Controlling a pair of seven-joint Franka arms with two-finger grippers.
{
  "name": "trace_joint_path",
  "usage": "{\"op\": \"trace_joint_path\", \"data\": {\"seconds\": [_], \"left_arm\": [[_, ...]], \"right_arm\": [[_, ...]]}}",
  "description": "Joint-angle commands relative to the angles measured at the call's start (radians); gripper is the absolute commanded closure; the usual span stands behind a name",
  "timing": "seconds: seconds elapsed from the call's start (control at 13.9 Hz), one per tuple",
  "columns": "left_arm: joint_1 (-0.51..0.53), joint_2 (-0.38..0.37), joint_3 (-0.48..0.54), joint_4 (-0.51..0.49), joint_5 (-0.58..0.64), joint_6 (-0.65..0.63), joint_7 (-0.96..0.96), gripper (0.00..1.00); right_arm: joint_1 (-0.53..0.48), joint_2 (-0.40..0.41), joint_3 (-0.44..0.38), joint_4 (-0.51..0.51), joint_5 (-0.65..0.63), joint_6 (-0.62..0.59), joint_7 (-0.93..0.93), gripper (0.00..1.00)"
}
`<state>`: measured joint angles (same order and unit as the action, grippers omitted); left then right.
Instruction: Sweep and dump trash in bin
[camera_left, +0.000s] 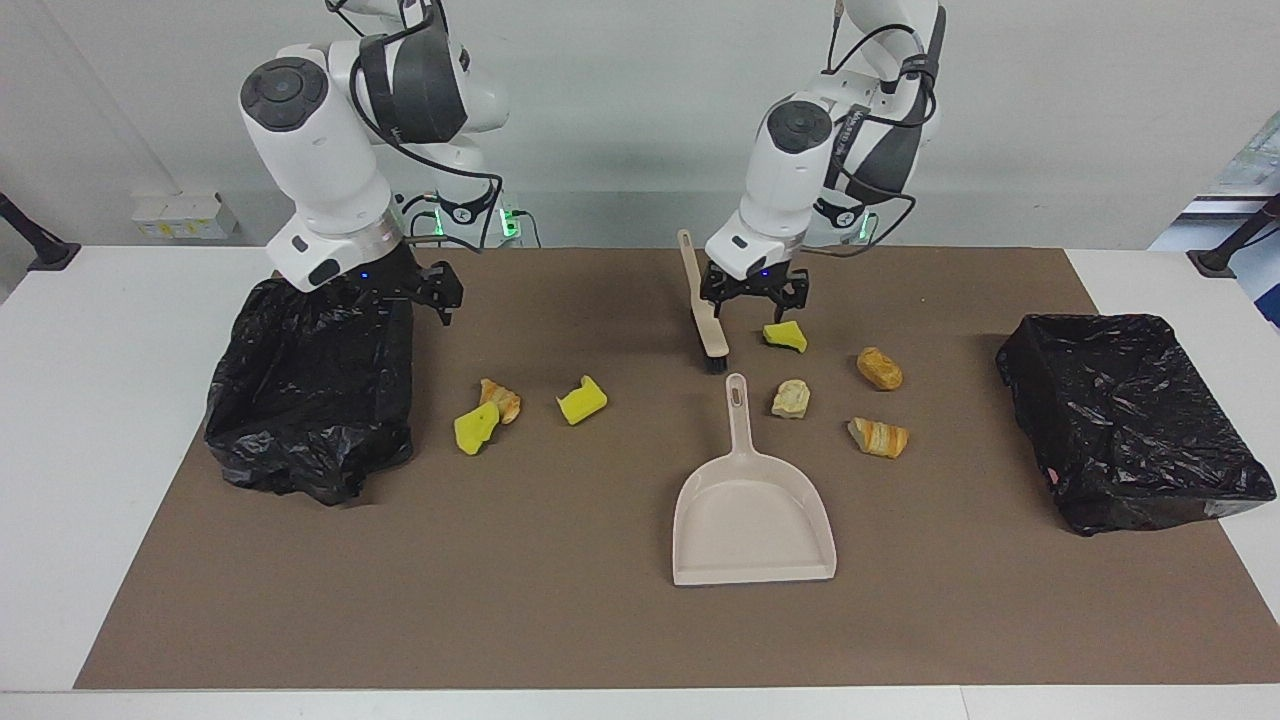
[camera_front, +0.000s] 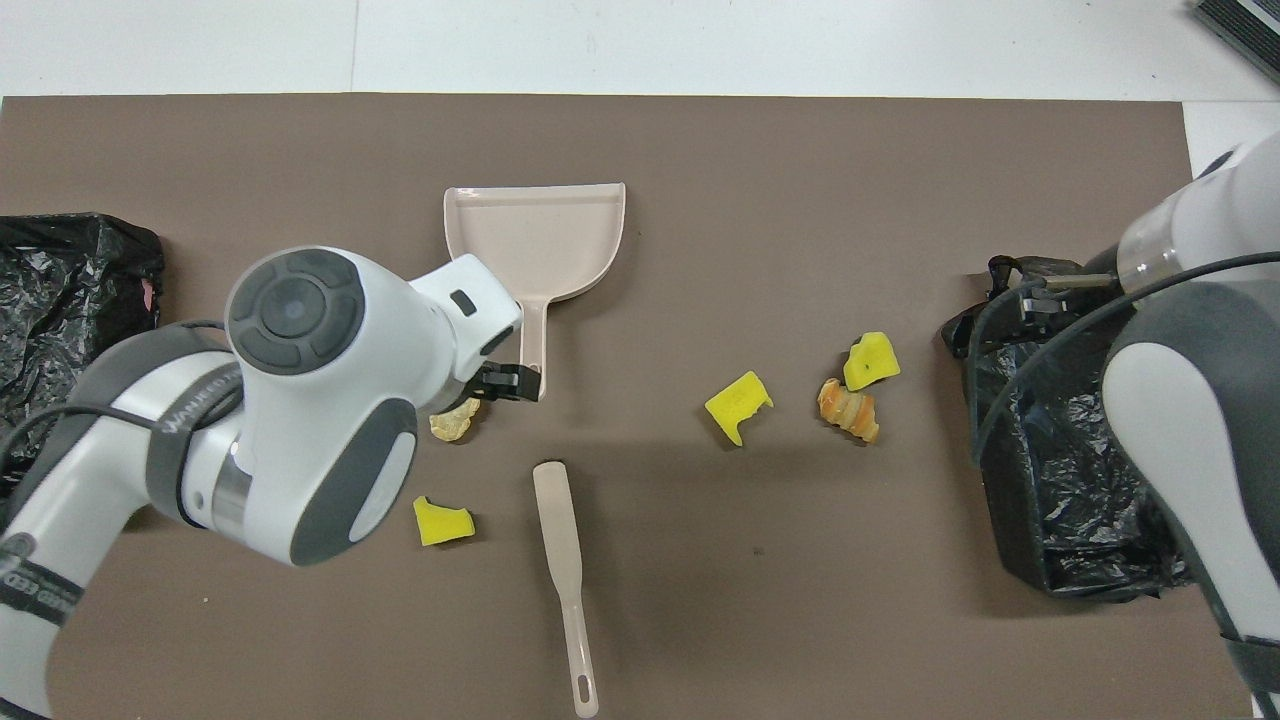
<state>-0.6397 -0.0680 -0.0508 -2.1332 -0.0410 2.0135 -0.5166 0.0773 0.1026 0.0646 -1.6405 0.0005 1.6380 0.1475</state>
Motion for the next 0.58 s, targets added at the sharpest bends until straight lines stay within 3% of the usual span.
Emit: {"op": "trace_joint_path", "data": {"seconds": [0.0, 0.14, 0.51], "left_arm": [[-0.154, -0.116, 0.019, -0.183, -0.011, 0.037, -0.147, 0.0], [-0.237, -0.188, 0.019, -0.275, -0.022, 0.054, -0.195, 0.0], [-0.328, -0.184, 0.016, -0.402, -0.1, 0.214, -0.246, 0.01]], "right_arm": [[0.036, -0.001, 0.001, -0.03, 0.029, 0.037, 0.055, 0.0], [0.067, -0.003, 0.001, -0.054, 0.032, 0.059, 0.066, 0.0], [0.102, -0.018, 0.001, -0.099, 0.064, 0.083, 0.081, 0.0]]}}
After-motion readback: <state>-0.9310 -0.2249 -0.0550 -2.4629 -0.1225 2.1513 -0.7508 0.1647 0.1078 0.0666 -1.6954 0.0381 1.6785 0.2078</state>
